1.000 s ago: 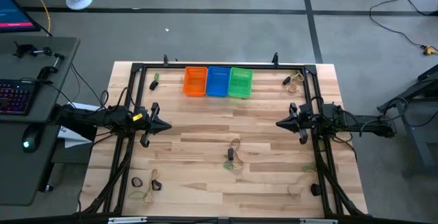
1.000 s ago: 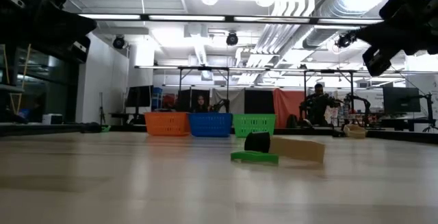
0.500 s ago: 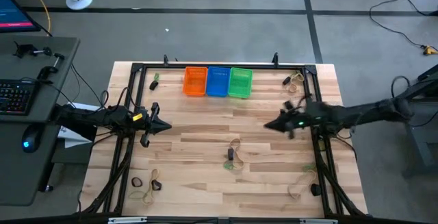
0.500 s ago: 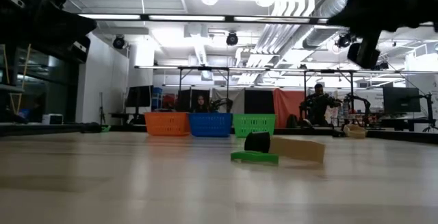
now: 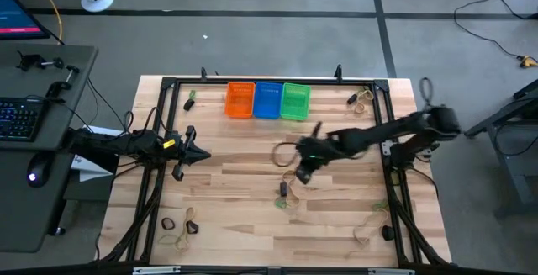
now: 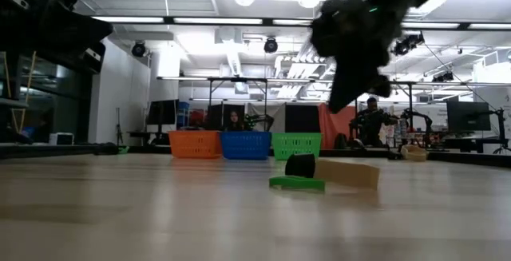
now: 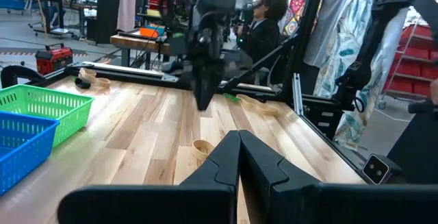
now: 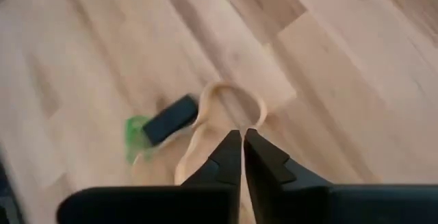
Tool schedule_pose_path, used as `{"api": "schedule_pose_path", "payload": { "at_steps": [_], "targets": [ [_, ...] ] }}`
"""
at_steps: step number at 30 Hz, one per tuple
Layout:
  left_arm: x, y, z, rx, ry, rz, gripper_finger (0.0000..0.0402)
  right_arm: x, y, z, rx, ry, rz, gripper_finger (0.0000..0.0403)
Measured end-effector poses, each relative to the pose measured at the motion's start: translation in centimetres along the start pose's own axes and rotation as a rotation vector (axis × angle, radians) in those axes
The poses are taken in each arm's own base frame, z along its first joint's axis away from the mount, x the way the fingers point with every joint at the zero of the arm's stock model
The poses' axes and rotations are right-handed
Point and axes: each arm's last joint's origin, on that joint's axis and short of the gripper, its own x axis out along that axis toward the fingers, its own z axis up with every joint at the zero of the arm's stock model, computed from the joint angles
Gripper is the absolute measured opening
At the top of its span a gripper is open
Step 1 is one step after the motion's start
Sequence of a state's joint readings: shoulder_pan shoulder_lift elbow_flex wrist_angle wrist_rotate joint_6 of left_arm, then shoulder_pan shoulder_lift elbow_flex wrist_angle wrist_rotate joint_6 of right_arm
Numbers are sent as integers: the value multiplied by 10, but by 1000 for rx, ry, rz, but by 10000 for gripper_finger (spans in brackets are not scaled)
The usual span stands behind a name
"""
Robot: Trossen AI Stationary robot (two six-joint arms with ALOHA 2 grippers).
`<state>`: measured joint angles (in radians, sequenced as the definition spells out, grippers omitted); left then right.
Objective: Sort rubber bands into baskets
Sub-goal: Put the brown rubber band into the green bin
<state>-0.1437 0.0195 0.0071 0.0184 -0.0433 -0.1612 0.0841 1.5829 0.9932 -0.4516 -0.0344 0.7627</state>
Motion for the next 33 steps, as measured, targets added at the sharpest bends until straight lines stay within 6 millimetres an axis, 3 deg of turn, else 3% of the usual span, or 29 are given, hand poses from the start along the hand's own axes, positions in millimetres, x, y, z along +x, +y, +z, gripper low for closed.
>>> {"api": "schedule_pose_path", "payload": {
  "at_steps": [6, 10, 13, 21, 26, 33],
  "targets": [
    [0, 0, 0, 0, 0, 0, 1, 33, 8, 38, 142, 177, -20, 99],
    [0, 0, 0, 0, 0, 0, 1, 42, 15, 48, 120, 279, -104, 169],
    [0, 0, 0, 0, 0, 0, 1, 46, 24, 49, 82, 331, -139, 194],
    [0, 0, 0, 0, 0, 0, 1, 69, 21, 34, 53, 361, -265, 190],
    [0, 0, 0, 0, 0, 0, 1, 71, 20, 38, 25, 275, -316, 176],
    [0, 0, 0, 0, 0, 0, 1, 71, 19, 39, 34, 286, -299, 150]
  ]
}}
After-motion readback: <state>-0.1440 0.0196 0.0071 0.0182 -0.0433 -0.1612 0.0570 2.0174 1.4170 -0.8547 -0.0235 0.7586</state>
